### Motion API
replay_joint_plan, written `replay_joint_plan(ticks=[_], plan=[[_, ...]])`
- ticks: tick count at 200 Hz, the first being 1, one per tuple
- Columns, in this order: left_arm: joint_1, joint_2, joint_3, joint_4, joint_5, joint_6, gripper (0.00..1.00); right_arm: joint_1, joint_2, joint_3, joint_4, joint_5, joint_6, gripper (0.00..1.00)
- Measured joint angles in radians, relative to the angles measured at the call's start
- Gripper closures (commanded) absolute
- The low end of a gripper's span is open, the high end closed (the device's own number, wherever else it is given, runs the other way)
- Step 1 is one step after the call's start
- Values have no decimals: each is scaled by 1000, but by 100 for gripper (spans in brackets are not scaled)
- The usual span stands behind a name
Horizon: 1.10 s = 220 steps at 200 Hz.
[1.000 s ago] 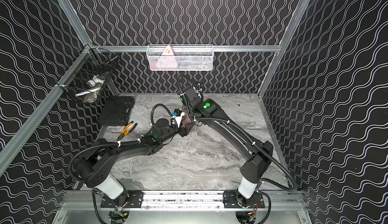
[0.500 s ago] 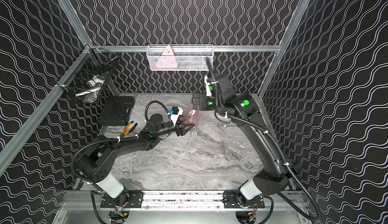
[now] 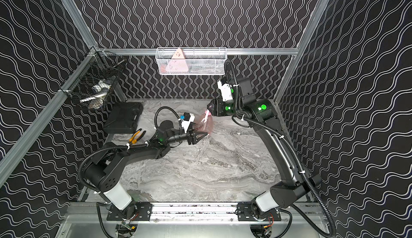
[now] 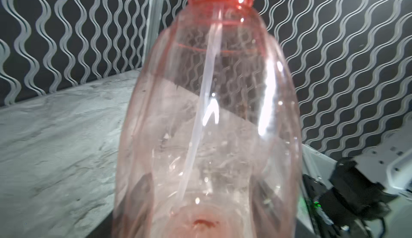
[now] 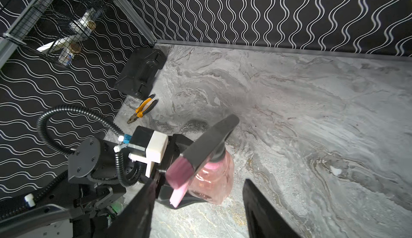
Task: Attach spray nozzles to spray bottles
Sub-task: Screw the spray nozzle on the spray bottle.
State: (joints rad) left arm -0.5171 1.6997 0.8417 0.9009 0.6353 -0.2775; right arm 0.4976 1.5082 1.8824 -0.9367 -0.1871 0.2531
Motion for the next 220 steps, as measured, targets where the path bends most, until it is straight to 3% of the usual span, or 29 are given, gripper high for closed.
replay_joint_plan(ticks=[23, 49, 64, 91, 116, 128, 142, 188, 220], plan=[[-15, 0, -8, -6, -51, 33, 65, 19, 21, -18, 11, 4, 28, 48], [-37, -12, -11, -31, -136, 67, 65, 47, 51, -16, 20, 34, 65, 73], [-49, -17, -8, -40, -188, 72, 65, 65, 77, 1, 6, 64, 92, 78], [-62, -18, 2, -55, -253, 95, 65, 121, 123, 51, -8, 146, 134, 78], [-79, -22, 9, -75, -287, 109, 65, 149, 158, 84, -8, 188, 168, 68], [-89, -22, 10, -81, -287, 120, 65, 162, 183, 104, -10, 197, 177, 52], [-92, -23, 10, -92, -288, 122, 65, 174, 214, 139, -20, 200, 186, 40], [-92, -27, 3, -86, -287, 123, 65, 198, 250, 208, -58, 225, 210, 31], [-92, -27, 4, -50, -232, 121, 65, 196, 272, 333, -161, 197, 168, 11]])
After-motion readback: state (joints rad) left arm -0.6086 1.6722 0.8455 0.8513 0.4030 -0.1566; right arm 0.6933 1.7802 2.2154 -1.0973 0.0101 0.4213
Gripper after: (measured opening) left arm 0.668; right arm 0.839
